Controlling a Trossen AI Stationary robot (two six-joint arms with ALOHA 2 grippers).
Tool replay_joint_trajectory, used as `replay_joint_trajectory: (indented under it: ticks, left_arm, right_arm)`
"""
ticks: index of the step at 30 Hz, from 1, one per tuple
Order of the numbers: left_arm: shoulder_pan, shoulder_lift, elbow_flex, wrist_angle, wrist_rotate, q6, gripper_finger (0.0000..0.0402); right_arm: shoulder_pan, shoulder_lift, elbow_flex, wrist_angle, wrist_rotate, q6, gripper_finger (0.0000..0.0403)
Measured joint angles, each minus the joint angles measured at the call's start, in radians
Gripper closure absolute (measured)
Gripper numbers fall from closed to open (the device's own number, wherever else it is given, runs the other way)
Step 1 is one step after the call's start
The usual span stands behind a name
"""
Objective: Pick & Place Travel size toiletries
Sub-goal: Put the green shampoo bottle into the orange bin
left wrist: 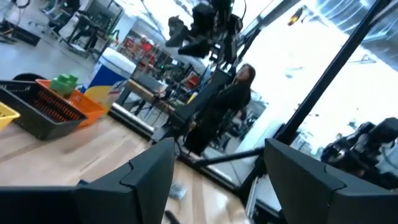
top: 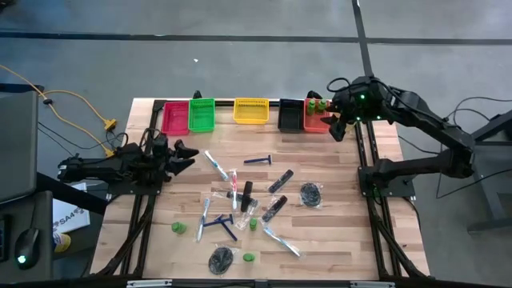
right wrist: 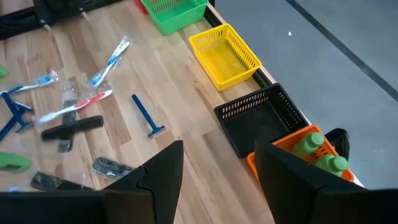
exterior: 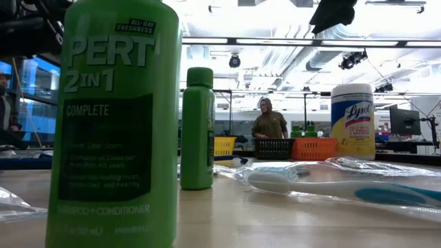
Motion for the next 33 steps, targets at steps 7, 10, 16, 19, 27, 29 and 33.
replay_joint_trajectory:
  ticks: [7, 10, 16, 19, 27, 29, 33]
  left_arm:
    - [0.0, 0.0, 0.005, 0.003, -0.078, -0.18, 0.016]
    - [0.0, 0.004, 0.072, -0.133, -0.074, -0.243, 0.016]
    - [0.0, 0.076, 0.306, -0.54, -0.047, -0.397, 0.0161]
    - [0.0, 0.151, 0.445, -0.749, -0.017, -0.451, 0.0161]
    - [0.0, 0.396, 0.751, -1.197, 0.049, -0.497, 0.0161]
    - [0.0, 0.453, 0.8, -1.297, 0.069, -0.533, 0.0161]
    - [0.0, 0.559, 0.865, -1.426, 0.145, -0.633, 0.0161]
  right_arm:
    - [0.0, 0.0, 0.0, 0.0, 0.0, 0.037, 0.0215]
    - [0.0, 0.0, 0.0, 0.0, 0.0, 0.038, 0.0215]
    - [-0.001, 0.0, 0.0, 0.0, 0.0, 0.038, 0.0215]
    - [-0.001, 0.001, 0.0, 0.0, 0.0, 0.038, 0.0215]
    - [-0.001, 0.001, 0.0, 0.0, 0.0, 0.054, 0.0215]
    - [-0.001, 0.001, 0.0, 0.0, 0.0, 0.054, 0.0215]
    - [-0.001, 0.001, 0.0, 0.0, 0.0, 0.052, 0.0215]
